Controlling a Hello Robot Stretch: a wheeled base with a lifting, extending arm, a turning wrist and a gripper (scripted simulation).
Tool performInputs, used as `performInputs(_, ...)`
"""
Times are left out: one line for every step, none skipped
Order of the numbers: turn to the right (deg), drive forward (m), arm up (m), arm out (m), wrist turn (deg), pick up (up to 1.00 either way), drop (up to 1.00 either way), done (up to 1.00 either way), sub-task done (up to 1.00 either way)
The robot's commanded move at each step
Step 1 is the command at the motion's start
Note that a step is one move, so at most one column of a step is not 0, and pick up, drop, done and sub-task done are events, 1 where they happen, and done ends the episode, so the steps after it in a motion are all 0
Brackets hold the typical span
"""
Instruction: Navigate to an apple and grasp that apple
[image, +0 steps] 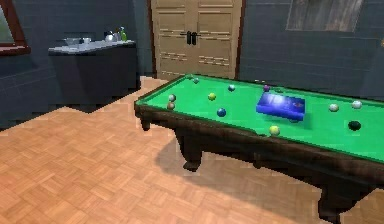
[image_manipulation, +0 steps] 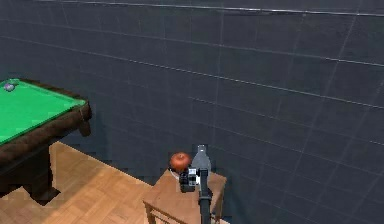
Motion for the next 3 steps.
performInputs(0.0, 0.00, 0.00, 0.00, 0.0, 1.00, 0.00, 0.00, 0.00)
performInputs(0.0, 0.00, 0.10, 0.00, 0.0, 0.00, 0.00, 0.00, 0.00)
performInputs(0.0, 0.00, 0.00, 0.00, 0.0, 0.00, 0.00, 1.00, 0.00)
